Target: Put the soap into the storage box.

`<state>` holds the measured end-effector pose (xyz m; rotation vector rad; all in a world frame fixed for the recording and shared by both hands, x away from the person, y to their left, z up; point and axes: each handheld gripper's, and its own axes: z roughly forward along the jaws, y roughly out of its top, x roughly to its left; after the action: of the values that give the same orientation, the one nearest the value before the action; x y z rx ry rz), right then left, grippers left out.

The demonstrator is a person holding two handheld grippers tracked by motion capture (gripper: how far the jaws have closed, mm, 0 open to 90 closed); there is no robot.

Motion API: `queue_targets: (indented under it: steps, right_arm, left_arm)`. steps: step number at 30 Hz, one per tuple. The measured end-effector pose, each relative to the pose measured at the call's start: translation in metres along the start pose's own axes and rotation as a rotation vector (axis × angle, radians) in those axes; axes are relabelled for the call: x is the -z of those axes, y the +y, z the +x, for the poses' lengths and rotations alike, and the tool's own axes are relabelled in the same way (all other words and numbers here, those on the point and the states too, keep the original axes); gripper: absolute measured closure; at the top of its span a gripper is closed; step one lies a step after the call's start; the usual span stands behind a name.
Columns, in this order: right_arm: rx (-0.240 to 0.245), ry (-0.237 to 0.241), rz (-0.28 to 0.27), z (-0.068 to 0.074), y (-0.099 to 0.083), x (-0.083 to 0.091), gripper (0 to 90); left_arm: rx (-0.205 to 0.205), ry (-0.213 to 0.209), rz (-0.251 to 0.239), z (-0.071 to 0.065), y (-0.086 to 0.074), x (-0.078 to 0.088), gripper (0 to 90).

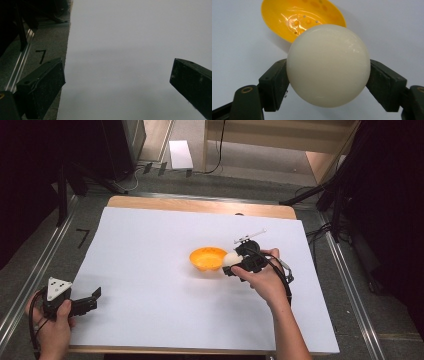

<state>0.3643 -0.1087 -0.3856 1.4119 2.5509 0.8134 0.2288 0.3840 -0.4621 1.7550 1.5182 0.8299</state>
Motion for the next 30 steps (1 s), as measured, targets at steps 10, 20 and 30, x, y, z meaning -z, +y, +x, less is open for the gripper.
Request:
queue_targets:
  steps: [10, 20, 30]
  right_arm:
    - [-0.014, 0.019, -0.010, 0.006, 0.013, -0.005, 23.7]
    - [-0.022, 0.031, -0.015, 0.011, 0.025, -0.015, 23.7]
    - [-0.032, 0.039, -0.009, 0.016, 0.033, -0.025, 23.7]
  left_arm:
    - [0.000, 0.002, -0.001, 0.000, 0.000, 0.000, 0.3]
    - [0.001, 0.001, -0.002, 0.000, 0.000, 0.000, 0.3]
    - [0.002, 0.000, -0.004, 0.000, 0.000, 0.000, 0.3]
